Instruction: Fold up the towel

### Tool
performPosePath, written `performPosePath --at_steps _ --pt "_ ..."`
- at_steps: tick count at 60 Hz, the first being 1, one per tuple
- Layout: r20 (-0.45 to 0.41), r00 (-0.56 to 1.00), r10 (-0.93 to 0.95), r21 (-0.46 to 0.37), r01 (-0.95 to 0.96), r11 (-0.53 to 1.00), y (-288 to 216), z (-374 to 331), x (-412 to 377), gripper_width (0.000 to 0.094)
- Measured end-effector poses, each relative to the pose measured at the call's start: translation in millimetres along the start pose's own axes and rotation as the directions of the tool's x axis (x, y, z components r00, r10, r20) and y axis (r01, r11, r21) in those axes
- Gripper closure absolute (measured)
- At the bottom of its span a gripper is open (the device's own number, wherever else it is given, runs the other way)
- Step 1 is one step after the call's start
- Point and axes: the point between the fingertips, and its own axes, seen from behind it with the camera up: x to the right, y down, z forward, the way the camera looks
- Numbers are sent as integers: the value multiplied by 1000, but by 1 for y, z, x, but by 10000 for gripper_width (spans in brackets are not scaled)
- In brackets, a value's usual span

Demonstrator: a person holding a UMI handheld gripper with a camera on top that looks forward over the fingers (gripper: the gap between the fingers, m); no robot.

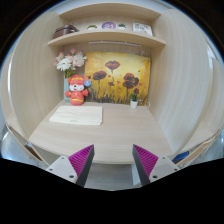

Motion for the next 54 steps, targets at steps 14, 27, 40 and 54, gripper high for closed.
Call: performPosePath --at_steps 14,27,40,54 --pt "104 995 8 -88 2 996 23 51 -114 167" --pt "210 977 -34 -110 58 992 -7 129 -250 167" --pt "225 974 -17 -96 39 995 -66 226 -345 164" --pt "218 973 -73 -125 102 987 -86 314 -387 192"
